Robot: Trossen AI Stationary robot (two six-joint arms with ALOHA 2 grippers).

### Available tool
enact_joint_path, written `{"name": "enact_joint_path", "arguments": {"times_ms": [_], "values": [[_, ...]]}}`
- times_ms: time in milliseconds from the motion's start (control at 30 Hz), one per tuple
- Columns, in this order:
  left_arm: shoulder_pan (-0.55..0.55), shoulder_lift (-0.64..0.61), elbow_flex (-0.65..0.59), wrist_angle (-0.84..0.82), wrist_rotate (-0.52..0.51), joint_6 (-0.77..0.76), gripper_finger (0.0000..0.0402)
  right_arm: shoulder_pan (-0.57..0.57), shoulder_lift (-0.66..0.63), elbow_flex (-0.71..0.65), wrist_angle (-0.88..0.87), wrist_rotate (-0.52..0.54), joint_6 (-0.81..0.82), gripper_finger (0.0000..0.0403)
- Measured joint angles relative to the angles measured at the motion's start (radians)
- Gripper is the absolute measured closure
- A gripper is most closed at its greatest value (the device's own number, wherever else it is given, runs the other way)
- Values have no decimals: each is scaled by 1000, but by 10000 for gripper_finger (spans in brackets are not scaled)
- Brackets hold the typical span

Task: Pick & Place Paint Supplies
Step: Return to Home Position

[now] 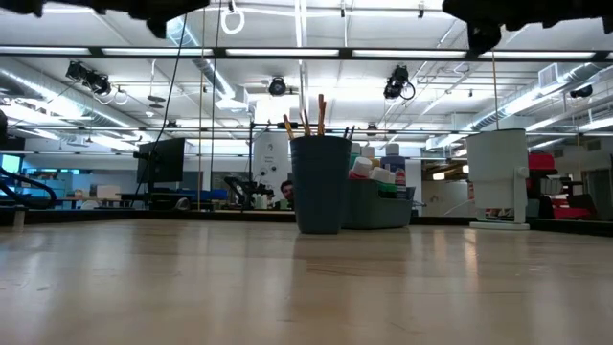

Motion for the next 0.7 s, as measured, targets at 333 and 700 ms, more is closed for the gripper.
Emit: {"name": "enact_joint_path", "arguments": {"times_ms": [333, 700], "values": [[0, -198, -128, 26, 22, 1, 397, 0, -235, -120, -23, -65, 3, 400], [0, -284, -145, -63, 24, 17, 396, 0, -424, -246, -40, -84, 3, 401]]}}
